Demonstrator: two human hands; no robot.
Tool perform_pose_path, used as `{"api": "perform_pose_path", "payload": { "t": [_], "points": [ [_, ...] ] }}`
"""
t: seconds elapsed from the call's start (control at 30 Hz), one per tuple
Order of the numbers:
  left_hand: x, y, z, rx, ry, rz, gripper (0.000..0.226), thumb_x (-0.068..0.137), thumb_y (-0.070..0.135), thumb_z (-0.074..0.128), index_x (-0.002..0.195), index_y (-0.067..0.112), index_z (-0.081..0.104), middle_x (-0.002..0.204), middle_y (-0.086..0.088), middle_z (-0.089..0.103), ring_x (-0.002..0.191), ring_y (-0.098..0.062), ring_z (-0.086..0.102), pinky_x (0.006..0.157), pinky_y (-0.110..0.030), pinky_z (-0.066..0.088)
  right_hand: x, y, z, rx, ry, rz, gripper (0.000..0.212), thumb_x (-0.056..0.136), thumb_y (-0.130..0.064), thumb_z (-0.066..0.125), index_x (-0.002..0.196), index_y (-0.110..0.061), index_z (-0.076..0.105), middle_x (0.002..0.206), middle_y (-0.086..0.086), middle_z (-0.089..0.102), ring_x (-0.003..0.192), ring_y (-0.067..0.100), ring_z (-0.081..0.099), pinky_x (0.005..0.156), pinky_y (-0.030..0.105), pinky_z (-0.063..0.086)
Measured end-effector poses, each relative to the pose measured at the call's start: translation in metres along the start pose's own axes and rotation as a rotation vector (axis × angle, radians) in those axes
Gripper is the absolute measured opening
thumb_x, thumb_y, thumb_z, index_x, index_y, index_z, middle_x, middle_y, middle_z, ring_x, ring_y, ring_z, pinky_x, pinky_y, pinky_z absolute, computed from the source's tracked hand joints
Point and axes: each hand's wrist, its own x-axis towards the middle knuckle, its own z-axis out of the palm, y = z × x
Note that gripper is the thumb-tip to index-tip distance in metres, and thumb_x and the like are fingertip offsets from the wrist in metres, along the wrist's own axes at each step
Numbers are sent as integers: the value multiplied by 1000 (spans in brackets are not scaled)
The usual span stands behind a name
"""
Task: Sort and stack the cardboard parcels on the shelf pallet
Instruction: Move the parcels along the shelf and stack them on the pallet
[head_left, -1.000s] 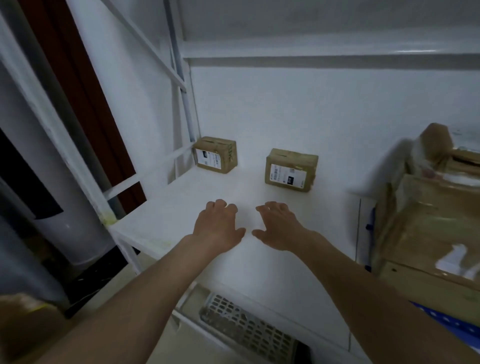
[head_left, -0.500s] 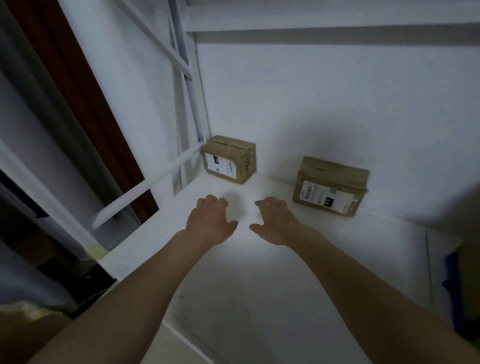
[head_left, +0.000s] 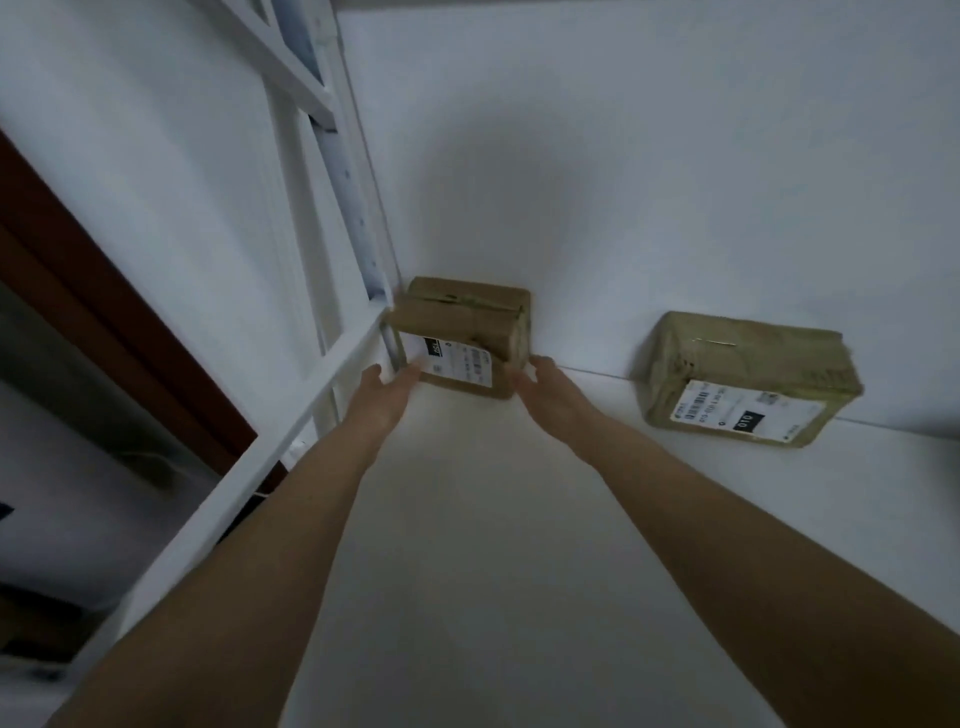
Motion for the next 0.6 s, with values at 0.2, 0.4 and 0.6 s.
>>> {"api": "perform_pose_path", "payload": {
  "t": [0.2,0.4,0.6],
  "points": [
    [59,-7,4,-199,-87,42,68,91,64,39,144,21,34,139,6,47,124,-17,43,102,-37,34,40,-5,19,371,51,101,65,97,-49,40,149,-14,21,139,4,48,106,11,46,89,25,38],
    [72,-11,16,-353,-195,124,52,95,59,37,141,35,35,126,11,49,114,-11,42,96,-37,32,53,4,30,489,33,143,68,94,-55,40,152,-25,18,145,1,45,134,20,40,113,45,30],
    [42,-15,24,-329,-138,199,56,91,62,43,134,27,41,126,2,56,117,-18,51,100,-38,38,26,17,20,544,127,133,64,91,-56,47,139,-16,30,132,4,53,122,22,49,109,44,35]
  ]
}}
